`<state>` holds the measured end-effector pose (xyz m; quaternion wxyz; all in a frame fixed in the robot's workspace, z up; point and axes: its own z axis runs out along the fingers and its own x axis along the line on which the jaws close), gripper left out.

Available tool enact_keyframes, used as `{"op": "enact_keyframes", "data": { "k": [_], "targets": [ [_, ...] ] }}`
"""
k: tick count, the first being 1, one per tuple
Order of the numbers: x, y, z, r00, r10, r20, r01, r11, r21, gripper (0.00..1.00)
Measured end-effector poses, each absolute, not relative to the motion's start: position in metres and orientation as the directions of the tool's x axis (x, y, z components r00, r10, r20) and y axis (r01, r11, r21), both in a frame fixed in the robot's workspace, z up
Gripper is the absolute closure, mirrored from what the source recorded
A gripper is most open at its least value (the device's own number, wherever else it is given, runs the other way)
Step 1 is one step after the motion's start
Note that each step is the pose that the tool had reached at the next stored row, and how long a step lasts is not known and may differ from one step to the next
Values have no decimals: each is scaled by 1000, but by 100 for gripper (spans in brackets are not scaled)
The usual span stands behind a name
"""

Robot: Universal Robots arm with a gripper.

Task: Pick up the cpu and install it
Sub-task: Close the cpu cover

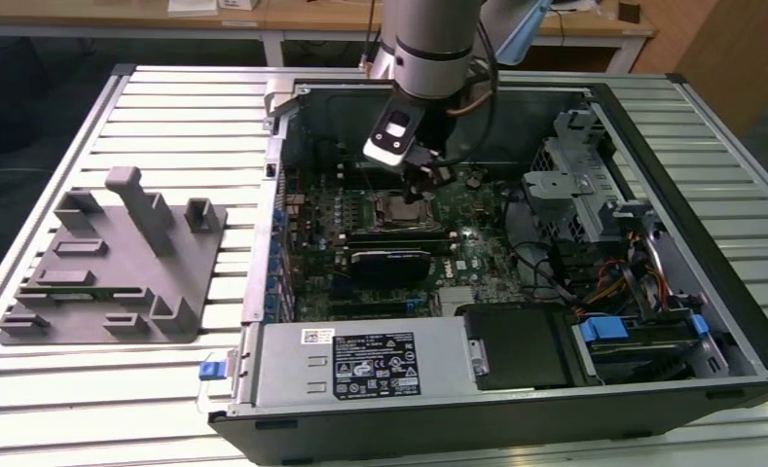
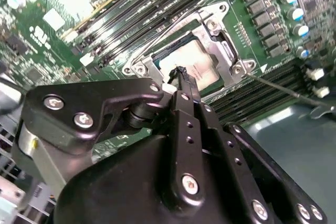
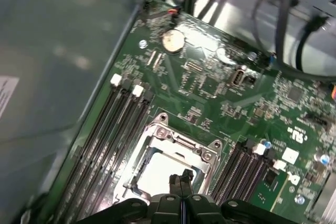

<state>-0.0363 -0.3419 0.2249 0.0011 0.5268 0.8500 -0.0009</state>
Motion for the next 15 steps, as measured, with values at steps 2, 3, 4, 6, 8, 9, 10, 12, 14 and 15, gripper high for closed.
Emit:
{"op": "enact_keyframes", "data": {
  "k": [2, 3, 4, 6, 8, 9, 10, 12, 14, 15],
  "targets": [
    [-36, -342, 225, -477, 879, -3, 879, 477, 0, 89],
    [-36, -342, 225, -493, 870, -3, 870, 493, 0, 89],
    [-36, -342, 225, -508, 861, -3, 861, 508, 0, 89],
    [-36, -342, 225, -539, 842, -3, 842, 539, 0, 89],
    [-36, -342, 225, -570, 822, -3, 822, 570, 0, 89],
    [-36, -342, 225, -584, 812, -3, 812, 584, 0, 89],
    [-36, -342, 225, -599, 801, -3, 801, 599, 0, 89],
    [-36, -342, 224, -627, 779, -3, 779, 627, 0, 89],
    [-36, -342, 224, -656, 755, -3, 755, 656, 0, 89],
    [-36, -342, 224, -670, 743, -3, 743, 670, 0, 89]
  ]
}}
